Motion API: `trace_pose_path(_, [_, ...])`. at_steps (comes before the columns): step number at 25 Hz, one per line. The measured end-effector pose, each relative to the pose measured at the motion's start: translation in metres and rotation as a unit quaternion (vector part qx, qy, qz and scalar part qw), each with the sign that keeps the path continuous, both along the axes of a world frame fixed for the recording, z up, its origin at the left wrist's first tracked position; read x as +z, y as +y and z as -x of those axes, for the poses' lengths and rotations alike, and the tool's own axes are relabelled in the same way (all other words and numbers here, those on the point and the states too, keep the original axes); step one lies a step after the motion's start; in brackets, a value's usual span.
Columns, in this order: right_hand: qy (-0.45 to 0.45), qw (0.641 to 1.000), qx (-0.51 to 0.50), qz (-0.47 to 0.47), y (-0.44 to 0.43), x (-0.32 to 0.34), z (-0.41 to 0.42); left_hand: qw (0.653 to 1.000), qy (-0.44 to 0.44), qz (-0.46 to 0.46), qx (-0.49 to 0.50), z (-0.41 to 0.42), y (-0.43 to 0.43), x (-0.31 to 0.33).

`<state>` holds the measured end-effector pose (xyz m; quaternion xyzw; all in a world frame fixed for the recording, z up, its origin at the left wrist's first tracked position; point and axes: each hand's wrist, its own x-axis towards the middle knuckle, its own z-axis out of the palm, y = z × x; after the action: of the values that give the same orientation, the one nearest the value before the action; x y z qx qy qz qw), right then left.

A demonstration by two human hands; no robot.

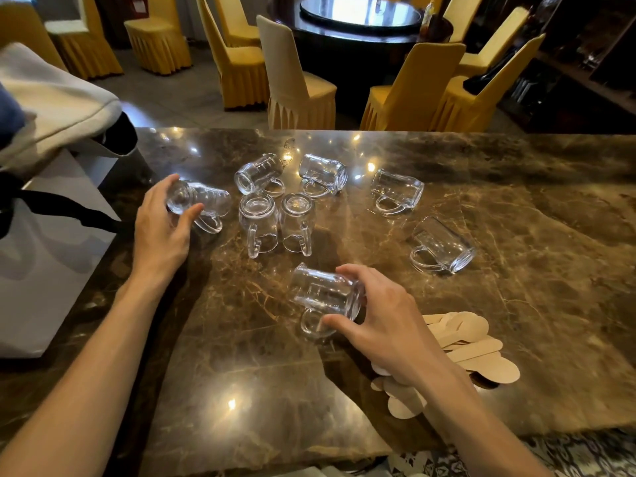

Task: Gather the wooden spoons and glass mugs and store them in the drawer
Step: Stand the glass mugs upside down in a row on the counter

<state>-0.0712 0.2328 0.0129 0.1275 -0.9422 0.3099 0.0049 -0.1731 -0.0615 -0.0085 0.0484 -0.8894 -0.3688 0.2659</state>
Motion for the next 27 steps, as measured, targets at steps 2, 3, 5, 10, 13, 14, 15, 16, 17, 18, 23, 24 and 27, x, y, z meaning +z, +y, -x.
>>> trace_pose_path(2, [0.008, 1.000, -0.012, 0.008, 0.003, 0.009, 0.005, 1.000, 0.013, 0.016, 0.003, -0.001, 0.003, 0.011])
trace_pose_path(3, [0.014, 1.000, -0.016, 0.012, 0.005, 0.014, 0.008, 1.000, 0.019, 0.018, 0.003, -0.002, 0.005, 0.017])
trace_pose_path(5, [0.033, 0.999, -0.015, 0.014, 0.009, 0.023, 0.012, 0.999, 0.035, 0.016, -0.008, -0.003, 0.007, 0.030])
trace_pose_path(10, [0.075, 0.997, -0.003, -0.008, 0.020, 0.042, 0.023, 0.997, 0.053, 0.001, -0.059, -0.007, 0.021, 0.070])
trace_pose_path(13, [0.083, 0.996, -0.022, -0.005, 0.023, 0.050, 0.031, 0.993, 0.065, 0.049, -0.087, -0.014, 0.039, 0.095])
trace_pose_path(14, [0.085, 0.996, -0.030, -0.002, 0.024, 0.052, 0.034, 0.990, 0.066, 0.067, -0.102, -0.017, 0.046, 0.103])
trace_pose_path(15, [0.091, 0.995, -0.035, -0.001, 0.026, 0.055, 0.036, 0.987, 0.065, 0.080, -0.119, -0.020, 0.054, 0.110])
trace_pose_path(16, [0.098, 0.994, -0.038, -0.003, 0.027, 0.057, 0.038, 0.984, 0.061, 0.091, -0.139, -0.022, 0.062, 0.116])
trace_pose_path(17, [0.105, 0.994, -0.040, -0.005, 0.028, 0.060, 0.040, 0.981, 0.055, 0.100, -0.159, -0.023, 0.071, 0.121])
trace_pose_path(18, [0.113, 0.993, -0.041, -0.009, 0.029, 0.063, 0.042, 0.977, 0.048, 0.109, -0.179, -0.025, 0.080, 0.124])
trace_pose_path(23, [0.128, 0.990, -0.046, -0.043, 0.035, 0.074, 0.053, 0.955, 0.023, 0.175, -0.237, -0.023, 0.115, 0.128])
trace_pose_path(24, [0.128, 0.989, -0.048, -0.050, 0.037, 0.076, 0.055, 0.952, 0.018, 0.186, -0.243, -0.022, 0.120, 0.128])
trace_pose_path(27, [0.123, 0.988, -0.053, -0.079, 0.041, 0.078, 0.062, 0.938, -0.001, 0.223, -0.264, -0.015, 0.133, 0.124])
